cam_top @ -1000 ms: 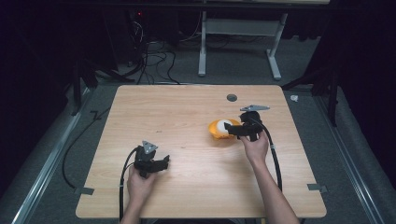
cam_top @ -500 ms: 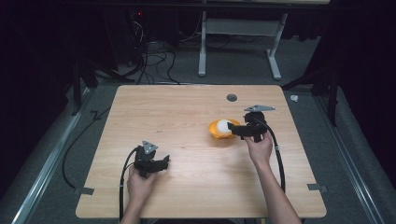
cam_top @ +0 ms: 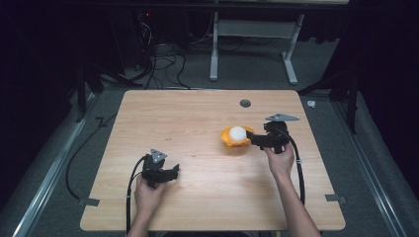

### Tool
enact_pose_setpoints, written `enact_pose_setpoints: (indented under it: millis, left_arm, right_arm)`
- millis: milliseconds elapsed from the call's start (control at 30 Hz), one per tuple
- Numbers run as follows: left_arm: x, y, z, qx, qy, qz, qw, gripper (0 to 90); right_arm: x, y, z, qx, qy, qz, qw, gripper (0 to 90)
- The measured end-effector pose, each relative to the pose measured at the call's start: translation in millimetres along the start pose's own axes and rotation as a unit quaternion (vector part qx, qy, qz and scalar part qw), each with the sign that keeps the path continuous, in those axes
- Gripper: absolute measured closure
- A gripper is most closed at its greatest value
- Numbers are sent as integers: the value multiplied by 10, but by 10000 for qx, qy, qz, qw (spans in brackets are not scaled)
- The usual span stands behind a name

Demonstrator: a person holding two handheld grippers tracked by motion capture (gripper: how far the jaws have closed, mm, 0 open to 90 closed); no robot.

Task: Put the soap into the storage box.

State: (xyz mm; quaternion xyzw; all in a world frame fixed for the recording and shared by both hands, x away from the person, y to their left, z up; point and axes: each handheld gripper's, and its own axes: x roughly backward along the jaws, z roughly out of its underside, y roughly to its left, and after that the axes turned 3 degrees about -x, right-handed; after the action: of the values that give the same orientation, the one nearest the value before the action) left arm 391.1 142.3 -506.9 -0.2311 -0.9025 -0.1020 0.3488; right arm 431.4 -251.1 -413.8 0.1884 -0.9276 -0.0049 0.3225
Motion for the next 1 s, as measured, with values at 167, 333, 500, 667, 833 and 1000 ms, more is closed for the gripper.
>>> enact_pose_setpoints:
  millis: [167,333,500,667,833,1000]
  left_arm:
    - [0,0,0,0,-1,-1,10000,229]
    - [0,-1,0,-2,0,-3,10000,229]
    - [0,-1,0,-2,1,-4,10000,229]
    - [0,-1,0,-2,0,-5,10000,229]
    - [0,-1,0,-2,0,-5,10000,229]
    - [0,-1,0,-3,1,-5,10000,229]
  right_arm:
    - [48,-40,65,-66,-26,11,10000,207]
    - [93,-66,107,-101,-59,23,9999,206]
    - [148,-80,136,-134,-118,14,9998,206]
    - [213,-88,171,-136,-166,7,9998,206]
    - [275,-99,217,-130,-192,8,9997,205]
    - [323,-98,305,-181,-230,13,9996,205]
